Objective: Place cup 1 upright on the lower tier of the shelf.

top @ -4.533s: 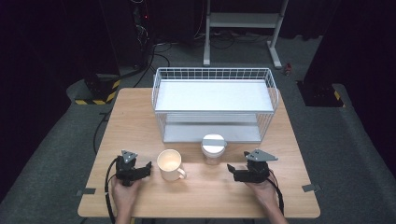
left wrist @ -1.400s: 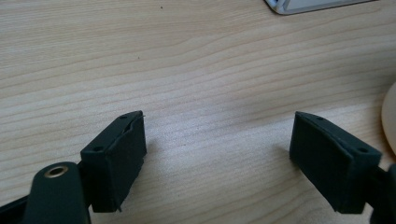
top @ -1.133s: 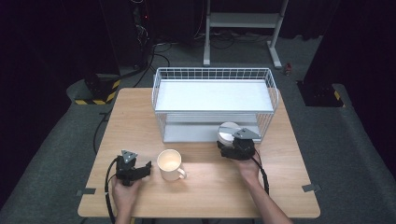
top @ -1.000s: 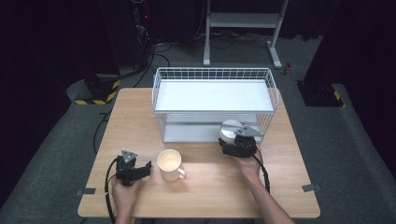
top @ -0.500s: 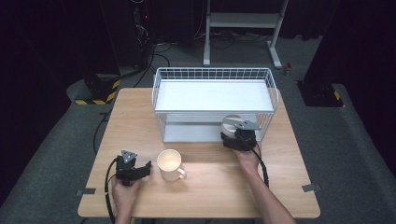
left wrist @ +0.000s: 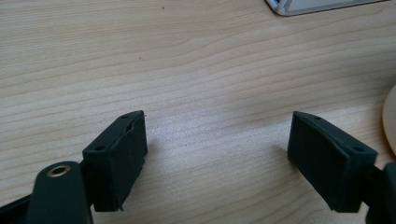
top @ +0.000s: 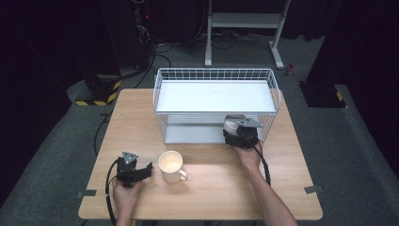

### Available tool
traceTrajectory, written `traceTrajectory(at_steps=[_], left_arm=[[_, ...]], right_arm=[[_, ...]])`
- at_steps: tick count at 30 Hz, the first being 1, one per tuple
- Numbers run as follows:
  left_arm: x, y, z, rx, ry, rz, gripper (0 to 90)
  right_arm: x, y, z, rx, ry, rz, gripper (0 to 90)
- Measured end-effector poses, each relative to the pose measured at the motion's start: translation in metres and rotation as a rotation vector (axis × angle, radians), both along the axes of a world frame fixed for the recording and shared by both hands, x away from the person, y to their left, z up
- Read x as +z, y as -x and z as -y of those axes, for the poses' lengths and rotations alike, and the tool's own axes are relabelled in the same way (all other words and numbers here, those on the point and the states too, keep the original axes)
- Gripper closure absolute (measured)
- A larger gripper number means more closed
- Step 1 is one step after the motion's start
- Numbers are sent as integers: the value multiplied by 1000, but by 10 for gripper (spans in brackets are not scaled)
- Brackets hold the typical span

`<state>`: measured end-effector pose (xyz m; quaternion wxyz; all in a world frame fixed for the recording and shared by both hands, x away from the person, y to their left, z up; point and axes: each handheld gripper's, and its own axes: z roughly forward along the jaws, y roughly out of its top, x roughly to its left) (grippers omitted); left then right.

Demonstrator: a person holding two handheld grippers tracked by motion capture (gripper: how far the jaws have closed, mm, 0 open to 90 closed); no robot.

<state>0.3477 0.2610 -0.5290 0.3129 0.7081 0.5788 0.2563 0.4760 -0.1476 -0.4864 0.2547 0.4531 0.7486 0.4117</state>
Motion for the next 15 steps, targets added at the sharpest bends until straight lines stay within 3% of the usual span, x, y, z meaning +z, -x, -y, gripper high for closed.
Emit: traceTrajectory(at_steps=[15], left_arm=[[0,0,0,0,0,0,203]], right_arm=[[2,4,4,28,-17,-33,112]])
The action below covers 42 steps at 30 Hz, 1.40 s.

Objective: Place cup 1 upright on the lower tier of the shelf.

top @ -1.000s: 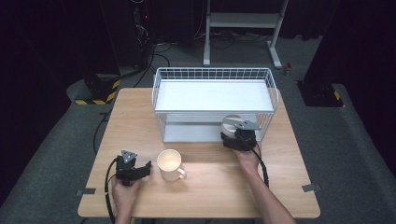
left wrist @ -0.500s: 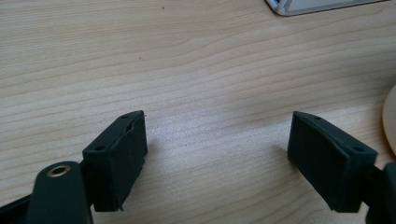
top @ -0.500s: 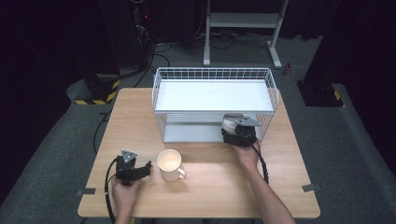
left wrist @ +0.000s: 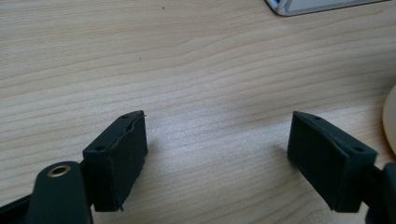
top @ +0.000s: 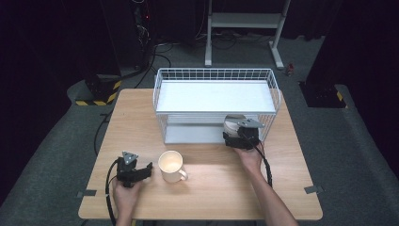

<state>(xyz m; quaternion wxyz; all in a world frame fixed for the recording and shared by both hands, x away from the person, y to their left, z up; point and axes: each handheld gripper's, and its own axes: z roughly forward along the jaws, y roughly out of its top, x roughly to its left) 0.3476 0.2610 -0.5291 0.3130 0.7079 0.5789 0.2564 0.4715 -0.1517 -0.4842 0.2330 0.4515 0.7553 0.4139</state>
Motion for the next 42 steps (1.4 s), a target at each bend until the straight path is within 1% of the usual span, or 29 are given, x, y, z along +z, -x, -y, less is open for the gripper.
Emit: traceTrajectory(at_steps=[3,6,8,9,10,11,12,13,14,16,19,20,21,22,23,27,29,30,31,33,34,35,36,38,39,41,42], left_arm=[[0,0,0,0,0,0,203],[0,0,0,-1,0,-2,203],[0,0,0,-1,0,-1,202],[0,0,0,-1,-1,-2,202],[0,0,0,-1,-1,-1,203],[0,0,0,-1,-1,-2,202],[0,0,0,0,0,-1,203],[0,0,0,-1,-1,-2,203],[0,0,0,-1,-1,-2,202],[0,0,0,-1,0,-2,203],[0,0,0,0,0,0,203],[0,0,0,-1,0,-2,202],[0,0,0,-1,0,-2,203],[0,0,0,-1,0,-2,202],[0,0,0,-1,0,-2,202],[0,0,0,-1,0,-2,202],[0,0,0,0,0,0,202],[0,0,0,0,0,0,202],[0,0,0,-1,0,-2,202],[0,0,0,0,0,0,202],[0,0,0,-1,-1,-2,202],[0,0,0,-1,-1,-2,201],[0,0,0,0,0,-1,201],[0,0,0,0,0,-1,201],[0,0,0,-1,-1,-1,201],[0,0,0,0,-1,-1,201],[0,0,0,1,-1,1,202]], right_arm=[[-2,3,2,-5,2,-9,114],[-3,6,4,0,10,-1,129],[-5,12,6,-11,12,-23,147],[-5,12,6,-11,12,-23,147],[-7,14,8,-12,16,-25,180],[-7,17,8,-22,5,-31,197],[-8,17,9,-22,8,-25,216],[-10,18,10,-28,8,-28,231],[-10,18,10,-28,8,-28,231],[-11,18,9,-35,6,-47,232],[-11,17,8,-42,10,-44,235],[-13,16,8,-47,13,-46,253],[-13,16,8,-47,13,-46,253],[-14,15,8,-53,23,-40,307],[-15,14,8,-57,23,-40,327],[-17,9,9,-70,15,-48,330],[-18,6,7,-85,9,-66,321],[-18,6,7,-85,9,-66,321],[-18,2,4,-103,5,-79,323],[-17,1,3,-111,6,-84,329],[-16,-3,1,-119,21,-63,373],[-16,-3,1,-119,21,-63,373],[-16,-5,0,-136,18,-54,405],[-17,-7,-2,-155,9,-75,403],[-17,-10,-1,-148,17,-62,408],[-16,-12,-4,-163,9,-72,417],[-16,-14,-4,-166,12,-73,426]])
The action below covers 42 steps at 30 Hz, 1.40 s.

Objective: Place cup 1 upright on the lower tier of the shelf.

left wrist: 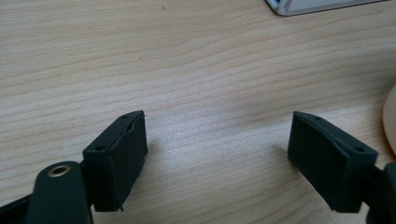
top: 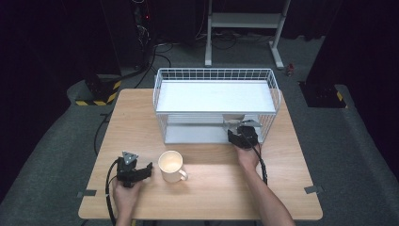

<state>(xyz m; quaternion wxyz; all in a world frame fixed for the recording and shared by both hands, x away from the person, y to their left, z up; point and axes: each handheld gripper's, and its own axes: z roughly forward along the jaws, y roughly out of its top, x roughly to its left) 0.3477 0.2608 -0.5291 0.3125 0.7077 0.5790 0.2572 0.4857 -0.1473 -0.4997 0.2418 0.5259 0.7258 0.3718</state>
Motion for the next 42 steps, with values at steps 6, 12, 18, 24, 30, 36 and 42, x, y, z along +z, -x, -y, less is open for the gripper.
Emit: traceTrajectory(at_steps=[6,12,18,24,30,36,42], left_arm=[[0,0,0,-1,0,-1,201],[0,0,0,0,-1,-1,201],[0,0,0,-1,0,-2,202],[0,0,0,-2,-3,-3,199],[0,0,0,-10,-5,-3,197],[0,0,0,-10,-5,-3,195],[0,0,0,-11,-5,-3,195]], right_arm=[[1,-8,-1,-28,1,5,469],[0,-16,-1,-53,8,0,500],[5,-6,6,-14,12,26,489],[14,26,13,56,-10,56,441],[22,43,27,99,-29,70,409],[23,54,42,119,-51,84,396],[23,60,53,134,-90,81,375]])
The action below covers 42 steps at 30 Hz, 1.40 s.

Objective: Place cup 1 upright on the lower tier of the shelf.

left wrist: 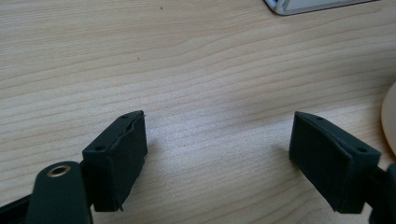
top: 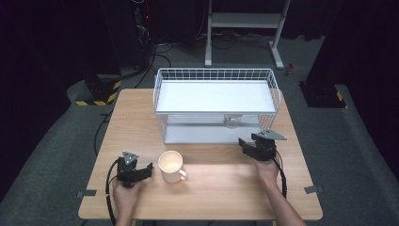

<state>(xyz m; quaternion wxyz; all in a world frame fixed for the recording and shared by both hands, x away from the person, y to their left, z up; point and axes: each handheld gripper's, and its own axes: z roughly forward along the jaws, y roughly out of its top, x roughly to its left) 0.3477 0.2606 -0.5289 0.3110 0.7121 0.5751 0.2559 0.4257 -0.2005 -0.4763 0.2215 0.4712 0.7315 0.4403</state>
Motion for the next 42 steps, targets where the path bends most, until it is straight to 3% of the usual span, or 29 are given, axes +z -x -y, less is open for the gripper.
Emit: traceTrajectory(at_steps=[22,30,42], left_arm=[[0,0,0,-1,-1,-1,192],[0,0,0,1,0,1,192],[0,0,0,2,0,0,192]], right_arm=[[10,25,30,11,-110,36,347],[13,34,42,3,-115,46,347],[6,52,56,7,-126,55,343]])
